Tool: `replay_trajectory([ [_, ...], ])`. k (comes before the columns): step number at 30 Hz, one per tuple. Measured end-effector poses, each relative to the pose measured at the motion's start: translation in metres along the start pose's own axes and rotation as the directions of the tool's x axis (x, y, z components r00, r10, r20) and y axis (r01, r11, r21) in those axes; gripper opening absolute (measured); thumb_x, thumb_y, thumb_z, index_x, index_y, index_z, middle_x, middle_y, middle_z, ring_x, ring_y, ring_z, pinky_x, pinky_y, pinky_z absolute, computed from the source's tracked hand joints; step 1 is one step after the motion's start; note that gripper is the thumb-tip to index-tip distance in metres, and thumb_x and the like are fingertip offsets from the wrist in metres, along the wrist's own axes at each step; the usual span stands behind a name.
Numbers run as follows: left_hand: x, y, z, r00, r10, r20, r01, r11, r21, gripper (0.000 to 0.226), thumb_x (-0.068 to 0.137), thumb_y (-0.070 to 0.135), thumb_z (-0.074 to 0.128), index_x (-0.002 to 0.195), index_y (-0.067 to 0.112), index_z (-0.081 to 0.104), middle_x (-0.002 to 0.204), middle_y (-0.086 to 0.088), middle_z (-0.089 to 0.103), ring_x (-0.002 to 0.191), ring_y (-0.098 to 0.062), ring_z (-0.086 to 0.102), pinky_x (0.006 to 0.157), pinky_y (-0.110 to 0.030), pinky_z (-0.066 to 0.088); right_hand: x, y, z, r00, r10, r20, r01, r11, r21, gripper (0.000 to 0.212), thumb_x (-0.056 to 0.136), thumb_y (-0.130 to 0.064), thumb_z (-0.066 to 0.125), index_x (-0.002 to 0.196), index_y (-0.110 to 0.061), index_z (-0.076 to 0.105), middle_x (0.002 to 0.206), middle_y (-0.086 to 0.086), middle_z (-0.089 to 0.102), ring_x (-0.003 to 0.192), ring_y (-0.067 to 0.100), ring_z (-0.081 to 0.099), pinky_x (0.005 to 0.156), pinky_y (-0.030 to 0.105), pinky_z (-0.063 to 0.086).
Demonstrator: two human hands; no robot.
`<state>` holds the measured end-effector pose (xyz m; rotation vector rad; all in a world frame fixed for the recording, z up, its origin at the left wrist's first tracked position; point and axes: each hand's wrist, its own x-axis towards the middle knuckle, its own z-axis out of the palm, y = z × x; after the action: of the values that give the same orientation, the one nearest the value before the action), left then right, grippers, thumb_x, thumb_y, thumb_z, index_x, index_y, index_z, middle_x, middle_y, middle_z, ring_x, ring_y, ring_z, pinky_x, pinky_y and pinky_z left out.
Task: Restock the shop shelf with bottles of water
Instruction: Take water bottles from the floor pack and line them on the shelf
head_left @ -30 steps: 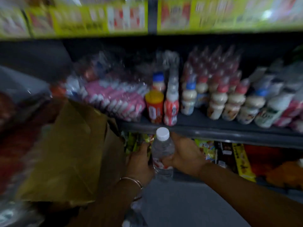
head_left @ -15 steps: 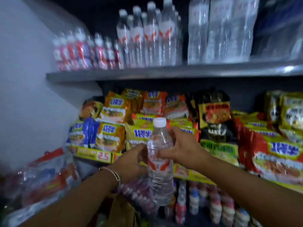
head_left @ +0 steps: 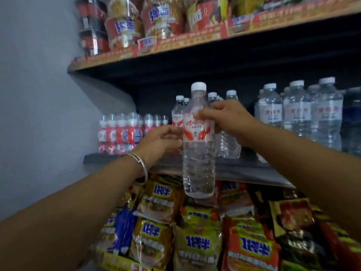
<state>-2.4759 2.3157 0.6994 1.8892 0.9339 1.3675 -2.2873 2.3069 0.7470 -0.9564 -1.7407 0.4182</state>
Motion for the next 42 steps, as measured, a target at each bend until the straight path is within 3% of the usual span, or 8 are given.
replay_trajectory([
  [3,0.031,0.003,-0.016,0.997,0.035,-0.07,-0.038,0.999,-0.033,0.024,0.089,0.001,0.055,0.111,0.011,0.056,0.098,-0.007,0.064,0.084,-0.016,0.063,0.07,-0.022,0.054,0.04,-0.013,0.008,0.999,0.02,-0.043,-0.019,1.0,0.023,0.034,0.077,-0.024,0.074,0.096,0.003,0.068,0.086,0.016,0.071,0.072,0.025,0.068,0.071,0.04,0.055],
  [8,0.07,-0.021,-0.037,0.999,-0.015,-0.038,0.016,0.999,0.031,0.017,0.094,0.018,0.052,0.109,0.019,0.059,0.111,-0.008,0.065,0.095,-0.022,0.054,0.099,-0.051,0.04,0.096,-0.01,0.03,0.996,0.02,-0.087,-0.022,1.0,-0.015,0.047,0.075,-0.029,0.076,0.101,0.008,0.065,0.092,0.019,0.071,0.082,0.034,0.068,0.079,0.047,0.055],
  [11,0.088,-0.041,-0.045,0.999,-0.028,0.016,0.026,0.995,0.1,0.035,0.088,0.031,0.06,0.118,0.014,0.054,0.114,0.004,0.062,0.105,-0.012,0.057,0.1,-0.035,0.044,0.124,0.002,0.046,0.994,0.04,-0.103,-0.045,0.998,-0.047,0.042,0.077,-0.029,0.075,0.1,0.005,0.065,0.089,0.016,0.072,0.079,0.029,0.07,0.079,0.044,0.056],
  [15,0.11,-0.073,-0.051,0.994,-0.082,0.076,0.069,0.985,0.16,0.044,0.08,0.01,0.07,0.115,0.019,0.046,0.096,0.017,0.052,0.098,-0.006,0.053,0.088,-0.021,0.042,0.155,0.03,0.069,0.992,0.082,-0.093,-0.089,0.993,-0.083,0.035,0.076,-0.03,0.076,0.094,-0.002,0.068,0.087,0.012,0.073,0.08,0.027,0.071,0.084,0.047,0.055],
  [24,0.143,-0.121,-0.05,0.977,-0.209,0.04,0.179,0.91,0.375,0.044,0.072,0.014,0.078,0.11,0.007,0.058,0.12,-0.011,0.063,0.109,-0.026,0.059,0.1,-0.044,0.045,0.184,0.067,0.09,0.981,0.166,-0.1,-0.179,0.973,-0.147,0.063,0.065,-0.046,0.079,0.113,-0.009,0.06,0.099,0.009,0.07,0.086,0.029,0.069,0.081,0.046,0.056],
  [27,0.147,-0.123,-0.047,0.98,-0.194,0.04,0.159,0.893,0.422,0.022,0.076,0.012,0.075,0.094,0.013,0.061,0.11,-0.012,0.067,0.104,-0.028,0.061,0.097,-0.043,0.047,0.185,0.067,0.091,0.979,0.136,-0.152,-0.167,0.962,-0.215,0.053,0.069,-0.043,0.079,0.104,-0.006,0.065,0.092,0.01,0.072,0.082,0.027,0.071,0.079,0.044,0.057],
  [34,0.147,-0.117,-0.043,0.98,-0.185,0.067,0.125,0.849,0.514,0.023,0.084,0.014,0.067,0.104,0.006,0.061,0.097,-0.003,0.062,0.095,-0.02,0.057,0.092,-0.028,0.044,0.181,0.068,0.093,0.969,0.083,-0.232,-0.161,0.926,-0.34,0.052,0.068,-0.046,0.079,0.096,-0.004,0.067,0.089,0.01,0.071,0.08,0.023,0.07,0.077,0.042,0.058],
  [42,0.116,-0.101,-0.022,0.984,-0.061,-0.168,0.152,0.778,0.609,0.057,0.085,0.022,0.066,0.134,0.007,0.04,0.132,-0.009,0.049,0.121,-0.027,0.048,0.096,-0.027,0.038,0.112,0.073,0.083,0.983,-0.126,-0.135,0.007,0.757,-0.654,0.043,0.091,-0.043,0.055,0.122,-0.012,0.058,0.1,0.01,0.067,0.091,0.025,0.062,0.08,0.034,0.051],
])
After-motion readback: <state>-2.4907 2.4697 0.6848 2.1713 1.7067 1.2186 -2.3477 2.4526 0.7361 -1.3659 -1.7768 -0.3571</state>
